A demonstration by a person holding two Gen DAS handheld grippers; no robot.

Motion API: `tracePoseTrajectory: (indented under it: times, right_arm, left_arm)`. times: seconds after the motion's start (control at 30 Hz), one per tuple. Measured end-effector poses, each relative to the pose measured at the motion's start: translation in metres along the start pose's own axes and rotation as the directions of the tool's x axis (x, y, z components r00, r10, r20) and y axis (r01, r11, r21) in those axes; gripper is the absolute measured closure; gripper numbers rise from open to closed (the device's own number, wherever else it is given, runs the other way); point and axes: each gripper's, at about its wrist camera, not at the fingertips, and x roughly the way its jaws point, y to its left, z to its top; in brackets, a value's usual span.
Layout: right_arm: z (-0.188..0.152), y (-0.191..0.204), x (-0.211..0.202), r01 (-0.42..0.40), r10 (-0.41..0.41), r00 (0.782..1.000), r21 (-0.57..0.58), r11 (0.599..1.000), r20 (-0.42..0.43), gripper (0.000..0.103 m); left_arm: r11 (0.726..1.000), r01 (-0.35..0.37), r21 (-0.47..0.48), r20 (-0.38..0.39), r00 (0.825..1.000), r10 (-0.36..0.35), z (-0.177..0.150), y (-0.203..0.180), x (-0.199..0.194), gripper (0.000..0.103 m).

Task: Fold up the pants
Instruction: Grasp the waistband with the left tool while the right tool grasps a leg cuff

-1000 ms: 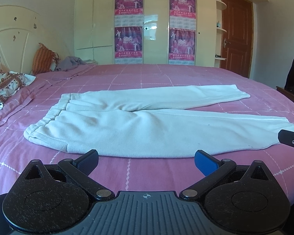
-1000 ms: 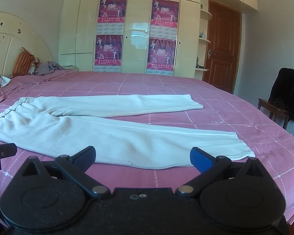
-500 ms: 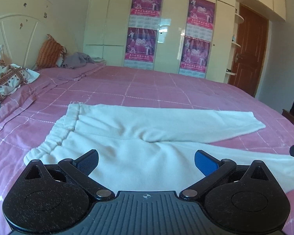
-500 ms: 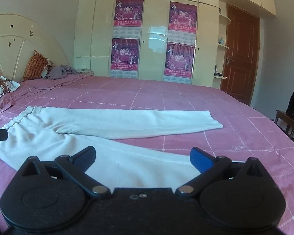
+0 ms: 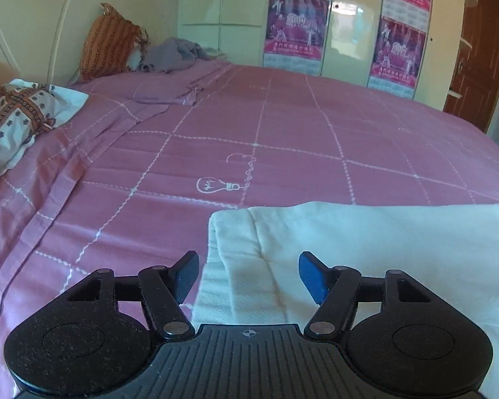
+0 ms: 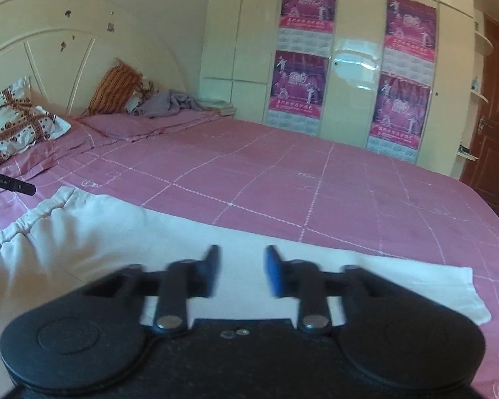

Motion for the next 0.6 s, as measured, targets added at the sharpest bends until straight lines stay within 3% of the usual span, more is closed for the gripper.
tracePoseTrajectory:
  times: [0.03, 0.13, 0.3, 0.47, 0.6]
  right_arm:
    - [0.005, 0.000, 0.014, -0.015, 0.015, 1.000, -0.011, 1.000, 0.005, 0.064]
    - [0.018, 0.004, 0.065, -0.097, 0.095, 0.995, -0.075, 0.993, -0.031, 0.057]
    - [0.030, 0.019, 0.149, -0.194, 0.166, 0.975, -0.197, 0.961, -0.151, 0.056]
    - [0.029, 0.019, 0.208, -0.222, 0.160, 0.956, -0.252, 0.942, -0.245, 0.053]
    - [0.026, 0.018, 0.241, -0.283, 0.175, 0.919, -0.282, 0.917, -0.353, 0.048]
  left_arm:
    - [1.000, 0.009, 0.023, -0.009, 1.000, -0.009, 0.003, 0.003, 0.013, 0.031]
    - [0.996, 0.064, 0.061, -0.044, 0.997, -0.061, 0.010, 0.014, 0.048, 0.031]
    - [0.990, 0.122, 0.071, -0.078, 0.990, -0.116, 0.019, 0.030, 0.088, 0.031]
    - [0.976, 0.215, 0.039, -0.100, 0.973, -0.210, 0.024, 0.046, 0.116, 0.031]
    - [0.961, 0.266, 0.082, -0.116, 0.960, -0.256, 0.027, 0.043, 0.129, 0.031]
